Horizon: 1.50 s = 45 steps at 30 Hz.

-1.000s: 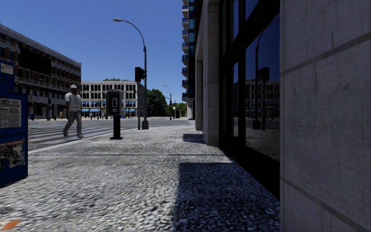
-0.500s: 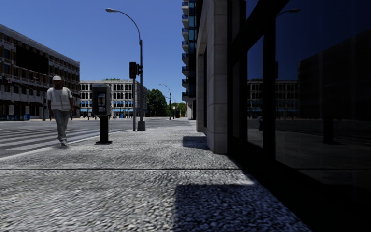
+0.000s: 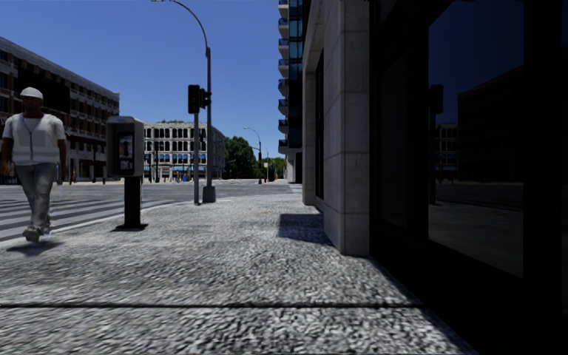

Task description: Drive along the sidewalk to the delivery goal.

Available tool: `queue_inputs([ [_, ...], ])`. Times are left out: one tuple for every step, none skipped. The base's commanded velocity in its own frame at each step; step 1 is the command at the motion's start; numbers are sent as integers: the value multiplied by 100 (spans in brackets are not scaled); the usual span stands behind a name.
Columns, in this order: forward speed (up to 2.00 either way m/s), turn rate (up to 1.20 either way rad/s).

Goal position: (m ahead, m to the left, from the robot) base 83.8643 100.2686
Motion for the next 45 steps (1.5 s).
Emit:
queue_inputs([
  [200, 0],
  [200, 0],
  [200, 0],
  [200, 0],
  [200, 0],
  [200, 0],
  [200, 0],
  [200, 0],
  [200, 0],
  [200, 0],
  [200, 0],
  [200, 0],
  [200, 0],
  [200, 0],
  [200, 0],
  [200, 0],
  [200, 0],
  [200, 0],
  [200, 0],
  [200, 0],
  [200, 0],
  [200, 0],
  [200, 0],
  [200, 0],
  [200, 0],
  [200, 0],
  [200, 0],
  [200, 7],
  [200, 18],
  [200, 18],
  [200, 32],
  [200, 37],
  [200, 38],
  [200, 39],
  [200, 39],
  [200, 40],
  [200, 42],
  [200, 43],
  [200, 43],
  [200, 44],
  [200, 46],
  [200, 48],
  [200, 49],
  [200, 50],
  [200, 50],
])
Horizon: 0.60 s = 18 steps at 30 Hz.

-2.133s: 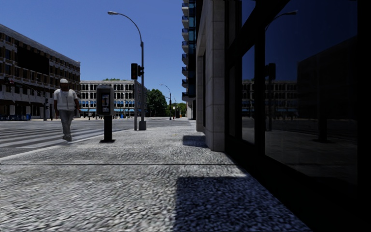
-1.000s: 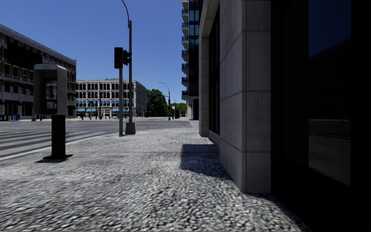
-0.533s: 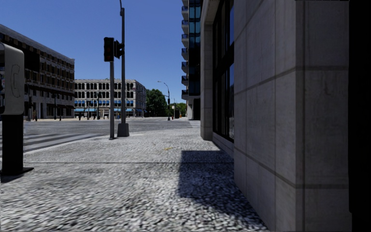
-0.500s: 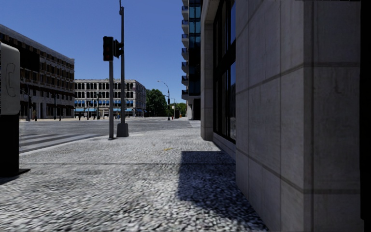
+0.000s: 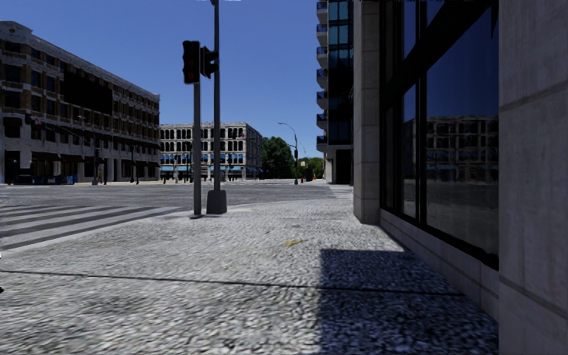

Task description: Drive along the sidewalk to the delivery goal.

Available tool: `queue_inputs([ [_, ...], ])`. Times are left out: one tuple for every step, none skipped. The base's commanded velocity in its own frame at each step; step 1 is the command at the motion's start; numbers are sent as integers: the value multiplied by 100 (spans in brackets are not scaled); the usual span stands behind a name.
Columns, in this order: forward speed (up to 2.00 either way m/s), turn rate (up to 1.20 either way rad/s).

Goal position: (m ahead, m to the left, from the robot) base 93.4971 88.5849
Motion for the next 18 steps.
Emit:
queue_inputs([
  [200, 50],
  [200, 50],
  [200, 50],
  [200, 51],
  [200, 51],
  [200, 52],
  [200, 52],
  [200, 52],
  [200, 52],
  [200, 52],
  [200, 53],
  [200, 54],
  [200, 54],
  [200, 54],
  [200, 56],
  [200, 58],
  [200, 61],
  [200, 61],
])
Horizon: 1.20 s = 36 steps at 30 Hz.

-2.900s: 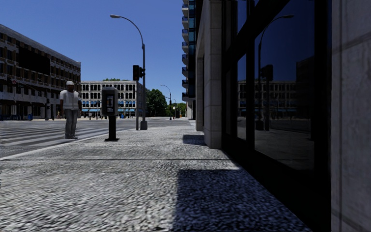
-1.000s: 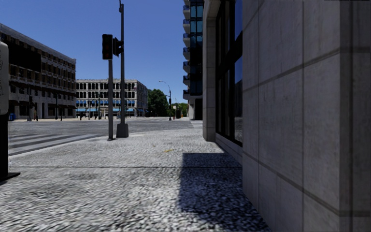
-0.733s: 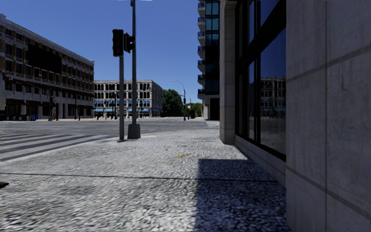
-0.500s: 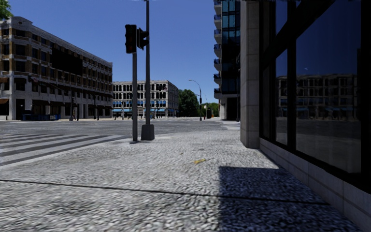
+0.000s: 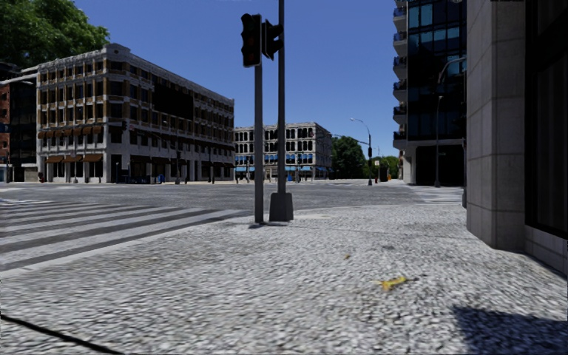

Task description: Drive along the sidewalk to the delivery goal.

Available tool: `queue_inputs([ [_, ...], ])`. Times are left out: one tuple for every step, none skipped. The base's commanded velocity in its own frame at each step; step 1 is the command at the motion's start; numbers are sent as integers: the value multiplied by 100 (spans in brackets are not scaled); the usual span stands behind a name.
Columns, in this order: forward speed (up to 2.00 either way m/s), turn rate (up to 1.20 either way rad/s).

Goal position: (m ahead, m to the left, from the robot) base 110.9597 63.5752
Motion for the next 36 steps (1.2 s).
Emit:
queue_inputs([
  [200, 63],
  [200, 64],
  [200, 64],
  [200, 64],
  [200, 64],
  [200, 64],
  [200, 64],
  [200, 64],
  [200, 64],
  [200, 64],
  [200, 64],
  [200, 64],
  [200, 64],
  [200, 64],
  [200, 64],
  [200, 64],
  [200, 63],
  [200, 63],
  [200, 63],
  [200, 63],
  [200, 63],
  [200, 63],
  [200, 63],
  [200, 63],
  [200, 61],
  [200, 61],
  [200, 61],
  [200, 61],
  [200, 61],
  [200, 61],
  [200, 61],
  [200, 60],
  [200, 60],
  [200, 60],
  [200, 59],
  [200, 59],
])
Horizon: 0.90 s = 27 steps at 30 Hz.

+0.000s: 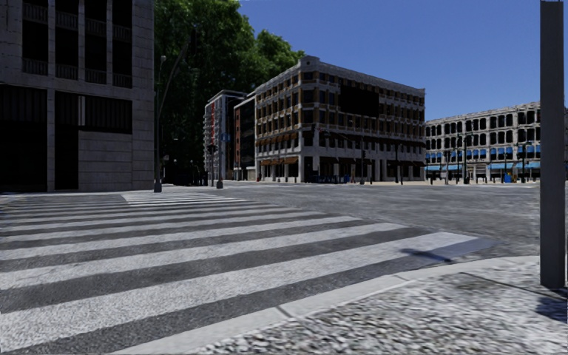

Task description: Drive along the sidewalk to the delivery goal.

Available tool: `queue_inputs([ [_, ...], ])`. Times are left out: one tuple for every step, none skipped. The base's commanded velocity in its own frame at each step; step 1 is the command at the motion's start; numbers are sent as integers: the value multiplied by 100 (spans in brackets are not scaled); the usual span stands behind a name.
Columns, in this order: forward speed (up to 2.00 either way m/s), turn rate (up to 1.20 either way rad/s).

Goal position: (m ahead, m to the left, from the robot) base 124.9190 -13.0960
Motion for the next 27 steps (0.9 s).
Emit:
queue_inputs([
  [200, 59],
  [200, 59],
  [200, 59],
  [200, 59],
  [200, 59],
  [200, 59],
  [200, 59],
  [200, 58],
  [200, 58],
  [200, 57],
  [196, 55],
  [196, 55],
  [184, 55],
  [173, 54],
  [166, 52],
  [163, 49],
  [163, 49],
  [158, 45],
  [155, 43],
  [154, 29],
  [154, 13],
  [154, 13],
  [153, 7],
  [153, 6],
  [153, 0],
  [153, 0],
  [153, 0],
])
